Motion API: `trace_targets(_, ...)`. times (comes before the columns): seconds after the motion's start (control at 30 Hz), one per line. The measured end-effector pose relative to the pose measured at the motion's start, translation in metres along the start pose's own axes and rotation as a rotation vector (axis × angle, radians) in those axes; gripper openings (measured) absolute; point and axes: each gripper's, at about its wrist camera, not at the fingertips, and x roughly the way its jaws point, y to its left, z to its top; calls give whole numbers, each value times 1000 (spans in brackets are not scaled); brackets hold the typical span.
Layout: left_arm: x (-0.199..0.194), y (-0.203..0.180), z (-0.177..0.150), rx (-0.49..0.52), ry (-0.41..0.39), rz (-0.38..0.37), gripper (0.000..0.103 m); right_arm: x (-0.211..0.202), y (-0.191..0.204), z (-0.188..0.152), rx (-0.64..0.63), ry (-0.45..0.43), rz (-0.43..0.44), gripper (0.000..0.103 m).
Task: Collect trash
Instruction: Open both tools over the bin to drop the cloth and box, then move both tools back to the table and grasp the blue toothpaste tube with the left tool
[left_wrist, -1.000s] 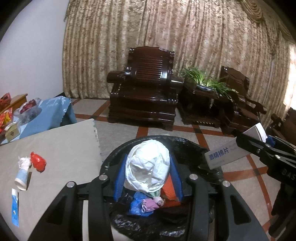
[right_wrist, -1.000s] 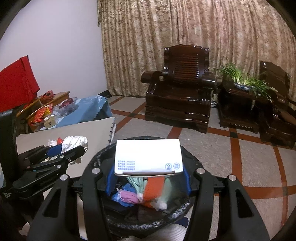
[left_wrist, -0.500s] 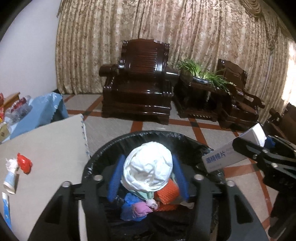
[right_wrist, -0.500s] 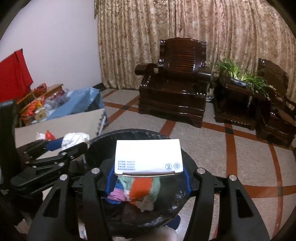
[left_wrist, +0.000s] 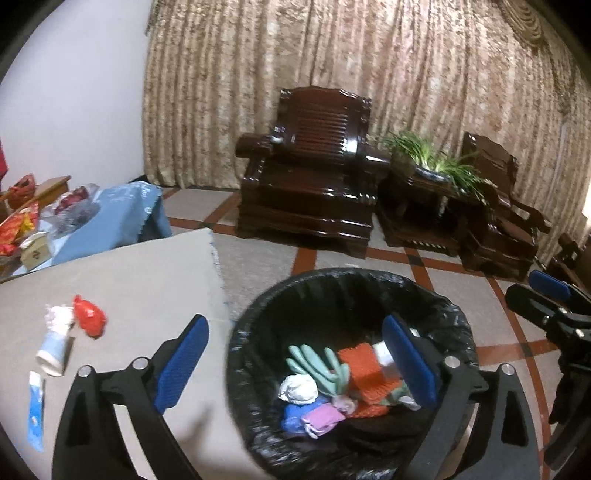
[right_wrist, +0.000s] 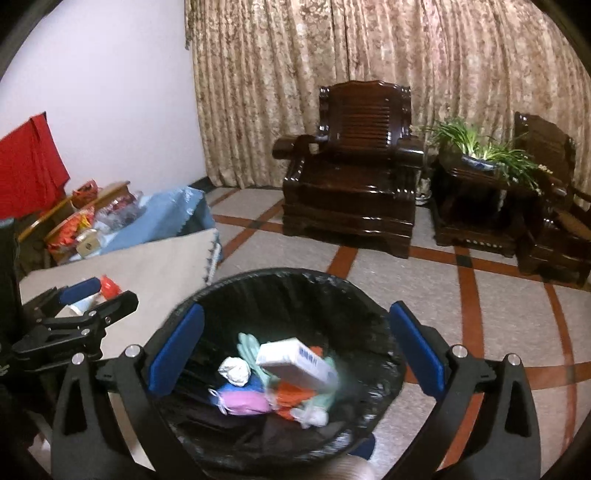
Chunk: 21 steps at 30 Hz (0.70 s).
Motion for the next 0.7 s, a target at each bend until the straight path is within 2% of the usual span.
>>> trace_targets(0.47,-68,78,0,-66,-80,158,96,5,87,15,-75,-27,142,98)
trace_targets(0.7,-84,120,-7,-111,-94,224,96,18,138,17,-123,-10,205,98)
